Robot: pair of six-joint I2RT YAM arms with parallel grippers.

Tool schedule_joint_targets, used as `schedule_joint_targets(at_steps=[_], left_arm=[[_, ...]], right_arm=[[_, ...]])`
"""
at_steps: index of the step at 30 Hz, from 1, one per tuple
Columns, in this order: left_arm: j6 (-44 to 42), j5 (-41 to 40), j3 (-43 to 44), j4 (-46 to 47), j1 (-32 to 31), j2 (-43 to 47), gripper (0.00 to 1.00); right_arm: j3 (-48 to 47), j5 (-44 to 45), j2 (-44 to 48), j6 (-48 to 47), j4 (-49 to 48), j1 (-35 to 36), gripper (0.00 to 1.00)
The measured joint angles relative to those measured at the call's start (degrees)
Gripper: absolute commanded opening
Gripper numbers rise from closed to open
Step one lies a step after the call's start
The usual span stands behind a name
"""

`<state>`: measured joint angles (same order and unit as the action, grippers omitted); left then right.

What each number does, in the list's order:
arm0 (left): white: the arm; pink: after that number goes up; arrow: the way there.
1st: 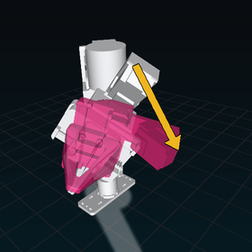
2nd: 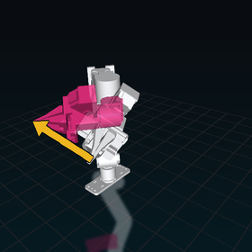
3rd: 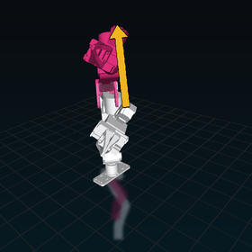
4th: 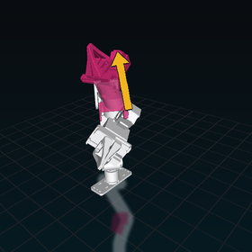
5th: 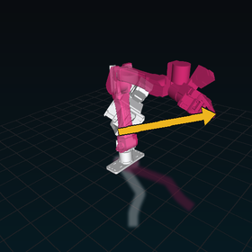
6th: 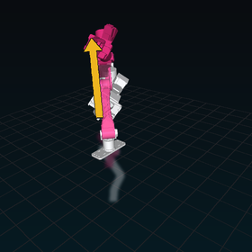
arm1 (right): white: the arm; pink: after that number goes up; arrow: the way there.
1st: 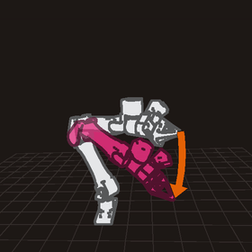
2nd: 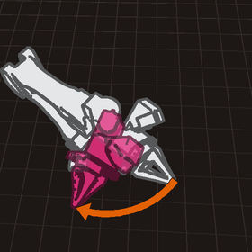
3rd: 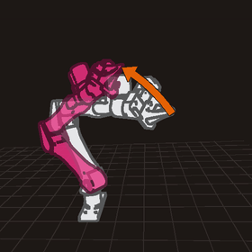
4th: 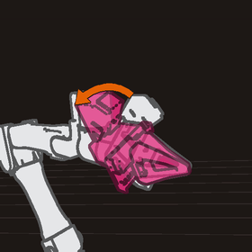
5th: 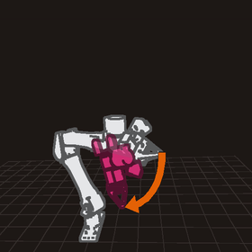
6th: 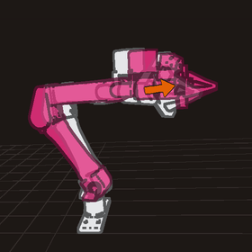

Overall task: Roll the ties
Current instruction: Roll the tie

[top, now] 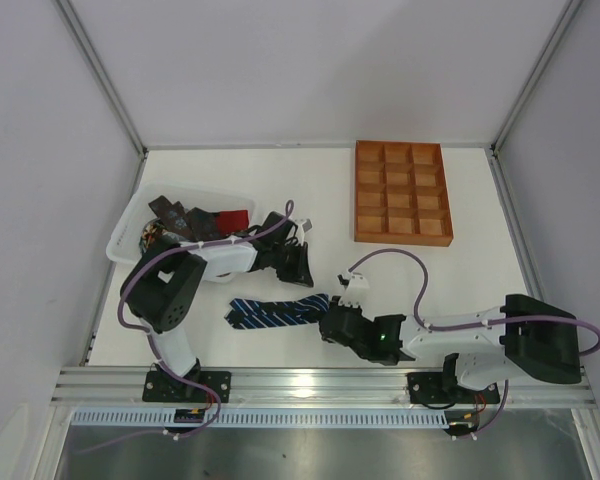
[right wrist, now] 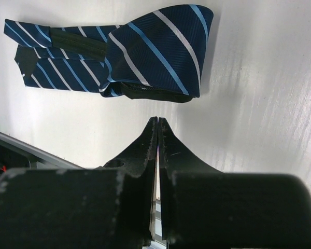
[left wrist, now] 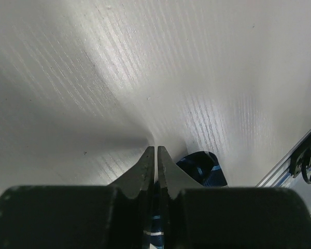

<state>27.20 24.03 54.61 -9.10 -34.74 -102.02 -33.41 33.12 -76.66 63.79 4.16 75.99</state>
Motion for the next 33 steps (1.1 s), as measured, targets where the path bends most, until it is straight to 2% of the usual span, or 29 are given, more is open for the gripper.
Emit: schedule_joint_targets(at_steps=[18,27,33], left_arm=[[-1.73,5.90,-0.39,1.20,-0.35,-0.37,0.01],[-1.75,8.59,-4.70,4.59,-0.68,1.16,0.01],[-1.75,9.18,-5.44,5.40,-0.81,2.62,0.02]], right_arm=[[-4.48,-0.02,-5.38,-0.68,0.20,-0.44,0.00],[-9.20,0.42,-10.86,-2.05,1.33,-3.28,0.00],[-9.84,0.74,-11.63,-2.43,2.10,-2.19,0.00]])
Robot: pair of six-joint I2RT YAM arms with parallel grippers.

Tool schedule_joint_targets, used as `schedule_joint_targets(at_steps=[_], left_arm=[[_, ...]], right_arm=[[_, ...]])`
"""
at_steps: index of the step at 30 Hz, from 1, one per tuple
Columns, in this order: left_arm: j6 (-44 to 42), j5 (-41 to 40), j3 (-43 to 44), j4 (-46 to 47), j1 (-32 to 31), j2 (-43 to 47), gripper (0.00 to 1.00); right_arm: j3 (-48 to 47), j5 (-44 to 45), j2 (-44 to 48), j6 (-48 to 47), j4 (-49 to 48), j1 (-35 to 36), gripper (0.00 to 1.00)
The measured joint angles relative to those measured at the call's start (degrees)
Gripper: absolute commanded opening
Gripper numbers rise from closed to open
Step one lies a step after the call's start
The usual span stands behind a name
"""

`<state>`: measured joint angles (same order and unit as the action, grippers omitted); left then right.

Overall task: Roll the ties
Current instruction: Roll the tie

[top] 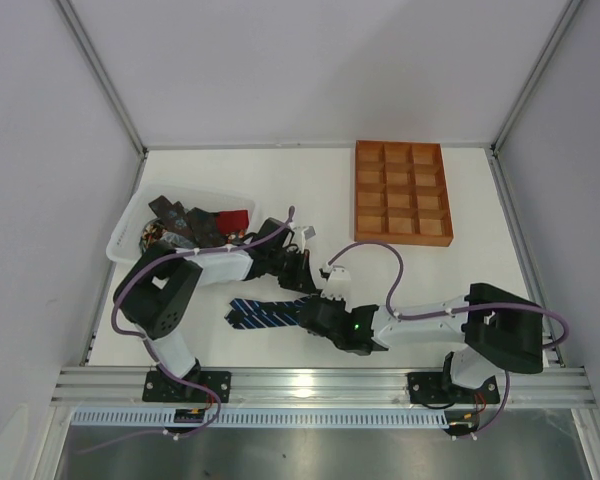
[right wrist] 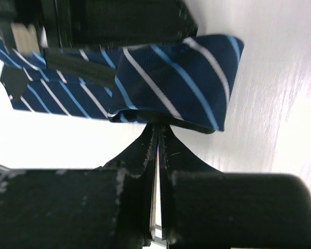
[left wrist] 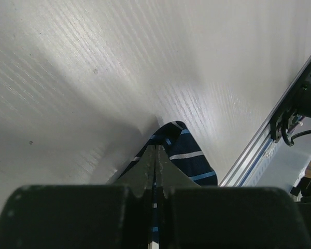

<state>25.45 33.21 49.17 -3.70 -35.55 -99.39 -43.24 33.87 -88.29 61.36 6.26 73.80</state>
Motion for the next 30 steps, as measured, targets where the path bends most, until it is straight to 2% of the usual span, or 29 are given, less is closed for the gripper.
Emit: schedule_joint_targets(at_steps=[5,15,20,25,30], left_arm=[[-0.04,-0.83,0.02,-0.35,-0.04,0.79,0.12],[-0.11,-1.53,3.85,-2.01,-0.04,0.02,0.15],[-0.13,-1.88,5.81,-3.98,-0.07,-1.18,0.22],[-0.22,-2.56,7.87,-6.25,-0.07,-3.39,0.22],[-0.61,-2.43,8.72,-7.45,-0.07,-5.40,0.18]], right_arm=[[0.11,0.24,1.05,0.76,2.60,2.36,0.00],[0.24,0.11,8.09,3.32,9.64,2.82,0.00],[-0.33,-1.01,8.26,3.98,13.31,1.81,0.00],[-0.61,-2.27,8.24,3.98,14.05,0.98,0.00],[-1.46,-3.34,7.28,3.02,13.29,-0.39,0.00]])
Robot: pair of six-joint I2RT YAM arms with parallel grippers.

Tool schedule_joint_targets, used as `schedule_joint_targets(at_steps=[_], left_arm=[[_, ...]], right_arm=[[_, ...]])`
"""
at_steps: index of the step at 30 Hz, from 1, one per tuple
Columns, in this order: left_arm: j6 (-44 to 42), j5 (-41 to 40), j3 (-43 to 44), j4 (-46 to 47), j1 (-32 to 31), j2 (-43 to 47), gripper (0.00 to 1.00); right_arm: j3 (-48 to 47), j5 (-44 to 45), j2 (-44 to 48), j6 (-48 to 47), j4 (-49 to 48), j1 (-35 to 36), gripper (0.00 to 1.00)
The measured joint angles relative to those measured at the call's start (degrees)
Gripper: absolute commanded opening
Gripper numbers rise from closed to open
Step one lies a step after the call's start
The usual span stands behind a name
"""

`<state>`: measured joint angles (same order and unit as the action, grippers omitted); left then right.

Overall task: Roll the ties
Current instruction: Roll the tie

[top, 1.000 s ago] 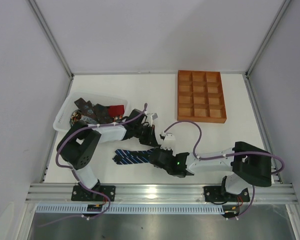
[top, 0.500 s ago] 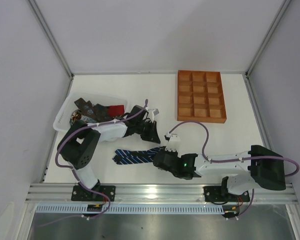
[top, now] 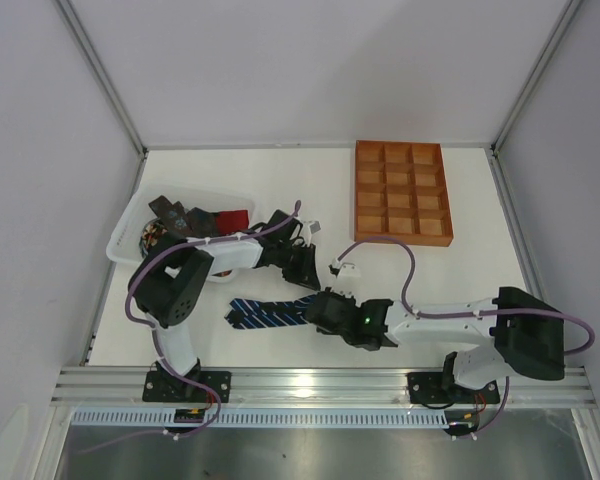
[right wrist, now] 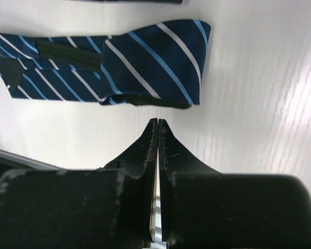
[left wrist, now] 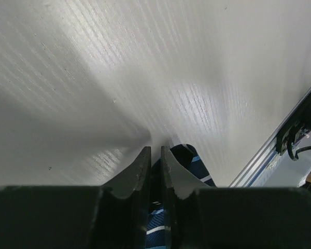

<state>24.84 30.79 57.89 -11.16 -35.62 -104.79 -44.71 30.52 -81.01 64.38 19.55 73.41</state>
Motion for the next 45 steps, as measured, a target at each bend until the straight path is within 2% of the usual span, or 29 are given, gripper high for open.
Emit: schedule_joint_targets(at_steps=[6,15,21,23,31,34,38,40,41,45], left_arm=[[-0.07,1.44,-0.07,-0.24,-0.07,-0.22,0.10],[-0.04,3.08,-3.89,2.01,-1.16,3.26,0.06],[-0.07,2.78,-4.37,2.29,-1.22,4.37,0.20],[-0.04,2.34,-4.37,2.21,-1.22,4.37,0.21],[-0.31,-4.33,-4.37,-1.16,-1.22,7.89,0.35],[-0.39,-7.78,-4.37,-2.60,-1.22,13.18,0.39],[-0.37,-11.85,-4.37,-3.67,-1.22,21.38,0.42],[-0.31,-13.05,-4.90,-3.82,-1.20,24.90,0.37],[-0.17,-13.27,-5.40,-3.85,-1.20,26.29,0.29],[1.46,-12.15,-10.05,-2.56,-1.16,31.63,0.15]], right_arm=[[-1.53,0.00,-3.76,-1.90,-3.06,-1.53,0.00],[-3.96,1.70,-7.50,-3.58,-5.35,-1.53,0.00],[-3.82,2.01,-7.23,-3.56,-4.94,-0.09,0.00],[-3.41,2.03,-6.38,-3.39,-4.39,0.90,0.00],[-0.07,2.03,2.69,-2.51,-0.61,2.27,0.00],[1.44,0.39,7.48,-3.58,-0.63,-0.17,0.01],[5.81,-8.55,12.52,-6.47,-5.60,-9.46,0.03],[7.93,-12.81,13.38,-7.72,-7.58,-13.64,0.05],[8.76,-14.93,13.38,-8.33,-8.61,-15.21,0.05],[9.75,-24.44,11.80,-11.15,-12.94,-18.84,0.05]])
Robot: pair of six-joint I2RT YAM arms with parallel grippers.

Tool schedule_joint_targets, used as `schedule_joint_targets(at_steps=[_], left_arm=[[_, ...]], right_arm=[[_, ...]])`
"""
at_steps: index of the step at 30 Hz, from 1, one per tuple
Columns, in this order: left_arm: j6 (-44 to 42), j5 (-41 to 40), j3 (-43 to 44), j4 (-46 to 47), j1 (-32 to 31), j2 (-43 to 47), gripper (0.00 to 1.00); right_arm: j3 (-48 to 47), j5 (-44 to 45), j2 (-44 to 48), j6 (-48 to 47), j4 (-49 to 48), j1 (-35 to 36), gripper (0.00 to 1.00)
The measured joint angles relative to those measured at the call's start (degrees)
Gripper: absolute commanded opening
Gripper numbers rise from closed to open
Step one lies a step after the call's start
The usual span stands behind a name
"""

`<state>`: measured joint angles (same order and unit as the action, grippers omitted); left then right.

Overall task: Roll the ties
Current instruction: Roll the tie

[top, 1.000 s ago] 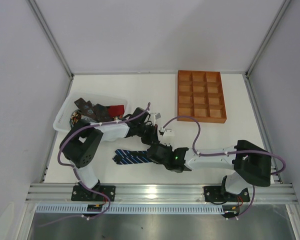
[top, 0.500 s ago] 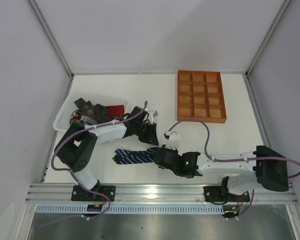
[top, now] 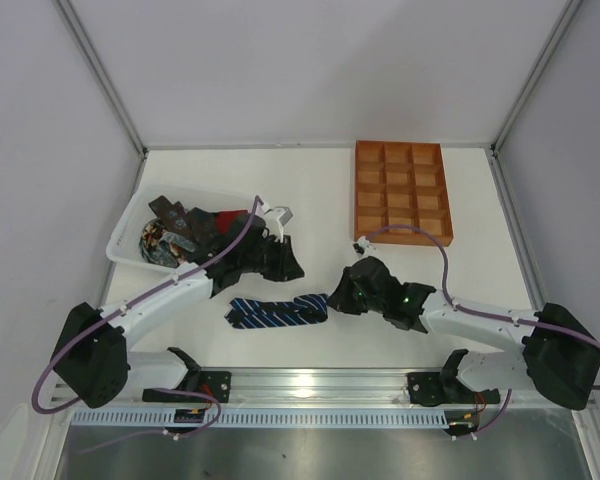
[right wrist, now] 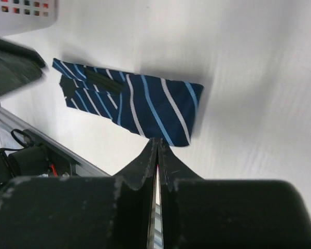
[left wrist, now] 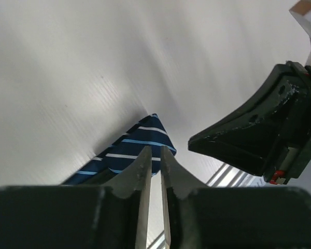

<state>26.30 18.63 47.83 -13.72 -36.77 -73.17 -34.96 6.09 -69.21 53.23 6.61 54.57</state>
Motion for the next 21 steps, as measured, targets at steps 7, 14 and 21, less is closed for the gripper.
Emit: schedule_joint_targets(at_steps=[7,14,21], left_arm=[[3.26,3.17,-9.20,2.95,0.00,1.44,0.13],[4.61,4.55,-9.66,5.97,-0.09,1.44,0.13],[5.77,5.77,-9.68,8.90,-2.21,0.66,0.12]], right_arm=[[-0.33,-8.92,-6.43,-2.08,-7.17,-1.18,0.05],[-0.44,-13.40,-12.24,-2.25,-12.13,-1.18,0.04],[1.25,-13.75,-12.22,-2.27,-14.21,-1.22,0.04]])
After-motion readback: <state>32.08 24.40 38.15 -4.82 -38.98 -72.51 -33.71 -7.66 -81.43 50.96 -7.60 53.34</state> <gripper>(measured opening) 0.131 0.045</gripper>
